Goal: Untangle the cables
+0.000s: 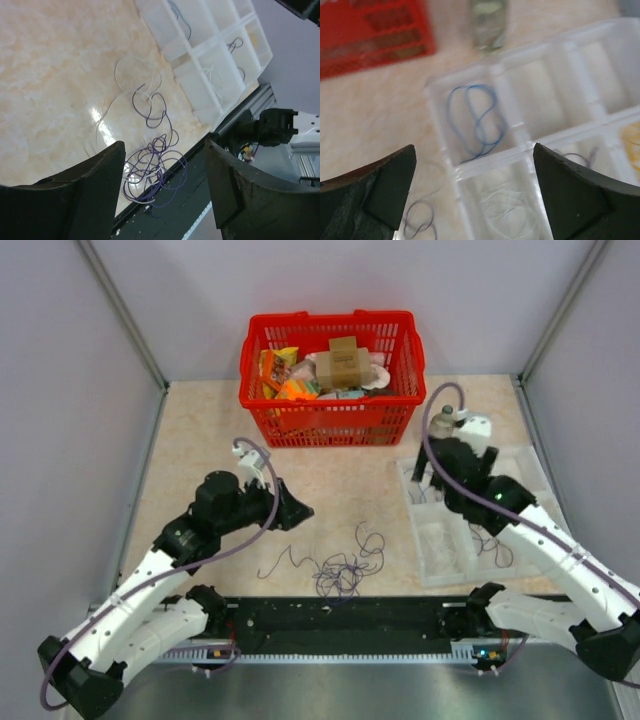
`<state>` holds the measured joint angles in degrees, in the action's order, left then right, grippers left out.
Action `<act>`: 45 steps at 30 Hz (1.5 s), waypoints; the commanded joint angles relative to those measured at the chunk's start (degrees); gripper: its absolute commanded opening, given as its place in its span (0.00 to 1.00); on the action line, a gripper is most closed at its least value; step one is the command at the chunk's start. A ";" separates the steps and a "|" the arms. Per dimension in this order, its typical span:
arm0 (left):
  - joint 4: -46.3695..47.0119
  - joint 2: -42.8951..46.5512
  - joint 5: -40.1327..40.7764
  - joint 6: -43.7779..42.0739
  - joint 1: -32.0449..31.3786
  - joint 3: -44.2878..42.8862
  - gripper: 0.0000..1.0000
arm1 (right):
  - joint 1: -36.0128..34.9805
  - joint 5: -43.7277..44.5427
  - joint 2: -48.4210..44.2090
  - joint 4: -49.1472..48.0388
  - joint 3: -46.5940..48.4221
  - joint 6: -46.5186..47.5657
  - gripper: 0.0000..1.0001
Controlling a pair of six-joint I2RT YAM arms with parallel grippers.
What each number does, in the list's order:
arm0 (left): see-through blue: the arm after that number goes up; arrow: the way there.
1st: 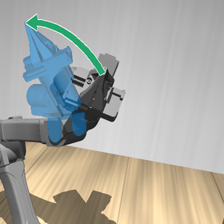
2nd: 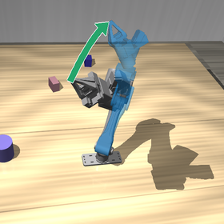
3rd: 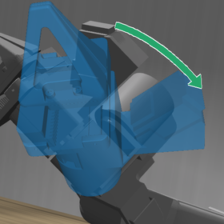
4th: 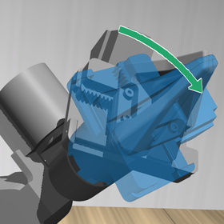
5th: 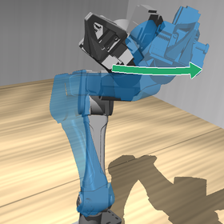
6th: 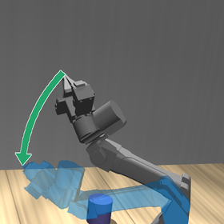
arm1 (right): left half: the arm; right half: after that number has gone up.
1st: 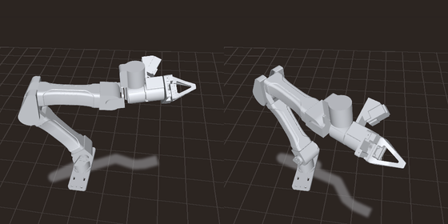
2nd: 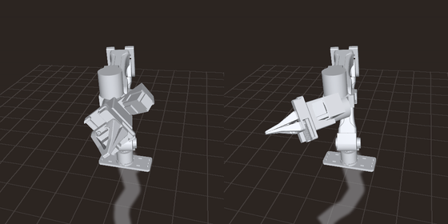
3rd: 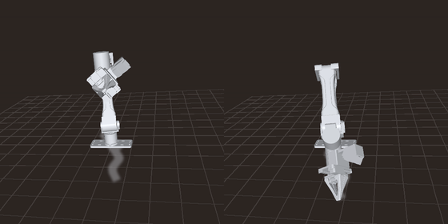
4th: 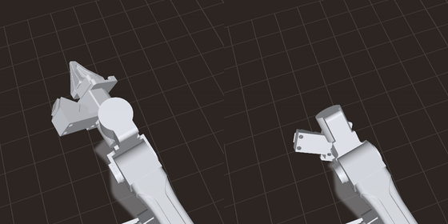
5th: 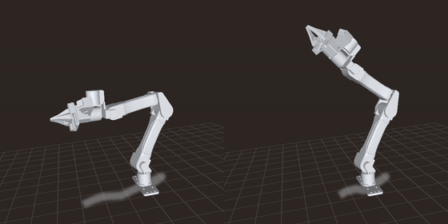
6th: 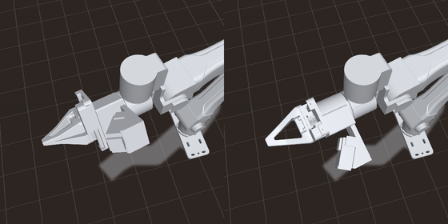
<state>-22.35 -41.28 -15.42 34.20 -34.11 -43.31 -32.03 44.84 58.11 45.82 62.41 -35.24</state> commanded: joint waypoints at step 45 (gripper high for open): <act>10.31 -22.81 -0.84 1.84 -14.58 -2.83 0.00 | -16.39 -75.34 13.69 -65.68 -37.64 -8.70 0.39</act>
<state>-14.06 -68.55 -16.53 35.51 -48.49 -43.09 -47.48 -31.97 69.43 -14.83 19.97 -43.75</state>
